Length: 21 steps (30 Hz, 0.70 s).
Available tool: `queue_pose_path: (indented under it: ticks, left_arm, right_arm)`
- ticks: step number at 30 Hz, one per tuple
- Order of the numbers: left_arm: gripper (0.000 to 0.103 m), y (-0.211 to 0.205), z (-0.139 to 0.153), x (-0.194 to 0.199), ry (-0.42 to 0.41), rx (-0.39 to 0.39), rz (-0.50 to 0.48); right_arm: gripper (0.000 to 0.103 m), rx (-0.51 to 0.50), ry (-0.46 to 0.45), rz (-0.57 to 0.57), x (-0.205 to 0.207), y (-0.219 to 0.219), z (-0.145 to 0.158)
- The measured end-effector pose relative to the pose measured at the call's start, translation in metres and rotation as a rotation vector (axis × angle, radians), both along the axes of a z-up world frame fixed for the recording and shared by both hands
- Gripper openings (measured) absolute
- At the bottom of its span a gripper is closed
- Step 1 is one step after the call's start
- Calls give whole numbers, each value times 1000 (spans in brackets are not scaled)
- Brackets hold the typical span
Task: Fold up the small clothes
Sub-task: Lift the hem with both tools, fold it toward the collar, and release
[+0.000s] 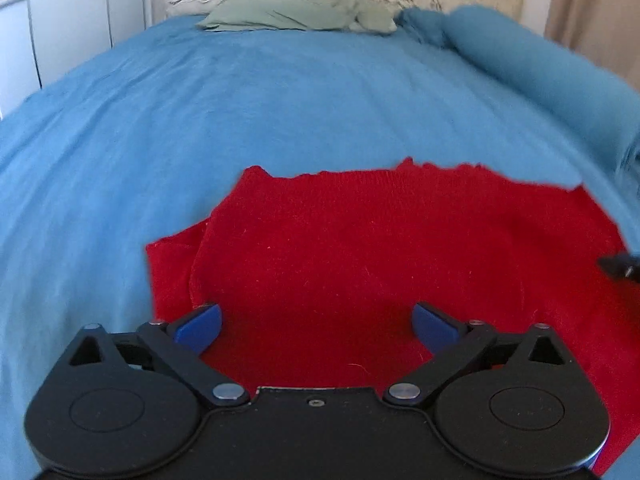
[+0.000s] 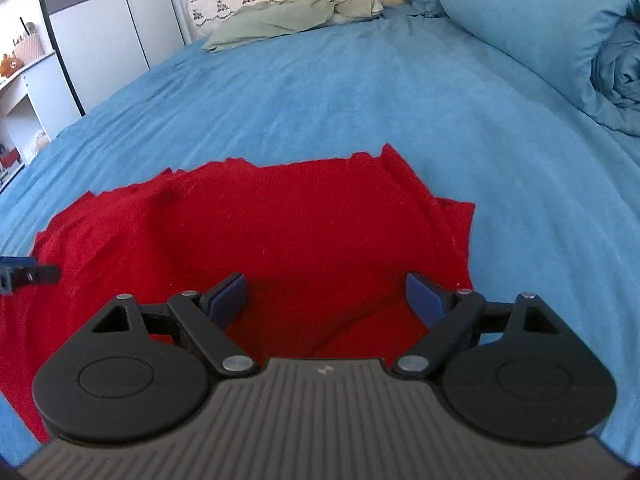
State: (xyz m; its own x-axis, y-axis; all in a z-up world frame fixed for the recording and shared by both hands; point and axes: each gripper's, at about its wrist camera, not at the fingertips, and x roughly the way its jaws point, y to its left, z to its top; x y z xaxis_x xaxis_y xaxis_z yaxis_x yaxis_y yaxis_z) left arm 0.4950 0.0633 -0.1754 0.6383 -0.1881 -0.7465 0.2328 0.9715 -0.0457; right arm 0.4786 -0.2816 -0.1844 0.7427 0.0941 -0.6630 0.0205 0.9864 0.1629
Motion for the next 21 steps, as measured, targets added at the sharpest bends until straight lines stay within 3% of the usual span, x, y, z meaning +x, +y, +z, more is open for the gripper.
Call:
queue_pose_path:
  ticks: [4, 7, 11, 16, 19, 21]
  left_arm:
    - [102, -7, 14, -10, -13, 27, -12]
    - [102, -17, 35, -32, -20, 18, -56]
    - [103, -44, 49, -72, -20, -28, -124]
    - [103, -78, 26, -101, 38, -79, -164]
    - [102, -91, 0, -105, 111, -43, -172]
    - [102, -97, -1, -112, 70, 2, -194]
  right_arm:
    - [102, -9, -11, 10, -8, -1, 17]
    - [102, -27, -38, 4, -36, -5, 42]
    - [103, -67, -9, -11, -85, -11, 57]
    - [103, -47, 46, -101, -143, -14, 44]
    - [103, 39, 70, -127, -166, -16, 29]
    - [103, 91, 73, -144, -174, -17, 20]
